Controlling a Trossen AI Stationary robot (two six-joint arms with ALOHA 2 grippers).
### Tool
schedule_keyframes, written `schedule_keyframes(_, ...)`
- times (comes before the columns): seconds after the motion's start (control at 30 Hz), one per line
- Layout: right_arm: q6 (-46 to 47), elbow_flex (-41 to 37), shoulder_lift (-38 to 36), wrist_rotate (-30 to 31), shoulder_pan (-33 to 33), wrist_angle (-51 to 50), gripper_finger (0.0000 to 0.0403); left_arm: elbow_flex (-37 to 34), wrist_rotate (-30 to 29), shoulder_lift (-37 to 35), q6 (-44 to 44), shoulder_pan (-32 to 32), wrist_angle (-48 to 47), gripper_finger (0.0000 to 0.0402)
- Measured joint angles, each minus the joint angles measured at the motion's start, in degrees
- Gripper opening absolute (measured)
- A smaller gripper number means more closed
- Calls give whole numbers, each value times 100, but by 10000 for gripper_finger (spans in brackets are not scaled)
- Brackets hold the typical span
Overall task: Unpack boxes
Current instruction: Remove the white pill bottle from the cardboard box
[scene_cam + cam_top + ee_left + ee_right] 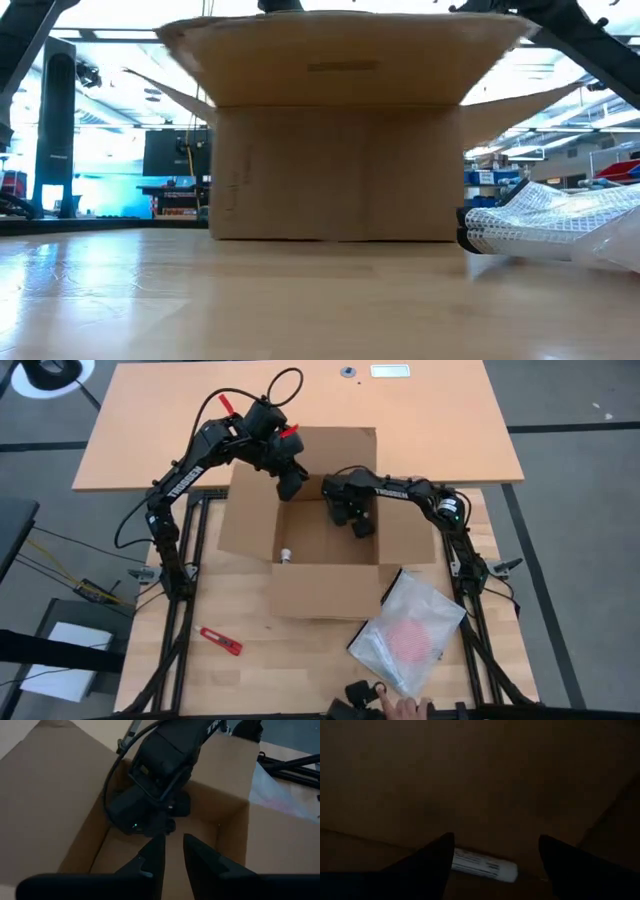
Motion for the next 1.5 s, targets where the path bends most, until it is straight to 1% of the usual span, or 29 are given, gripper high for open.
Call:
schedule_keyframes(0.07,-48,-126,-1,284,20,-10,291,0,0,1,0,-4,-1,78)
schedule_keyframes(0.13,153,-161,-2,414,68,-105,291,0,0,1,0,-4,-1,78)
schedule_keyframes(0.27,1108,-159,-13,421,129,-535,291,0,0,1,0,-4,-1,78)
schedule_keyframes(0.4,2386,-159,-15,483,137,-770,291,0,0,1,0,-4,81,78)
schedule_keyframes(0.5,2780,-164,-15,667,137,-1050,291,0,0,1,0,-4,184,78)
schedule_keyframes(0.6,2626,-379,-20,721,137,-1027,291,0,0,1,0,-27,265,78)
schedule_keyframes(0.7,2316,-770,-20,784,139,-917,291,0,0,1,37,-45,253,78)
schedule_keyframes(0.87,2108,-1389,-55,1667,147,-482,291,0,2,1,127,-90,256,78)
schedule_keyframes(1.03,1749,-1674,-59,2186,111,62,291,0,0,1,127,-108,255,78)
schedule_keyframes(1.17,1577,-1622,-49,2219,-28,288,291,0,2,3,127,-126,252,78)
schedule_keyframes(1.33,1606,-1569,-48,2257,-177,516,291,0,0,3,136,-134,292,78)
schedule_keyframes(1.5,1690,-1160,-26,1883,-177,617,291,0,0,3,134,-150,549,78)
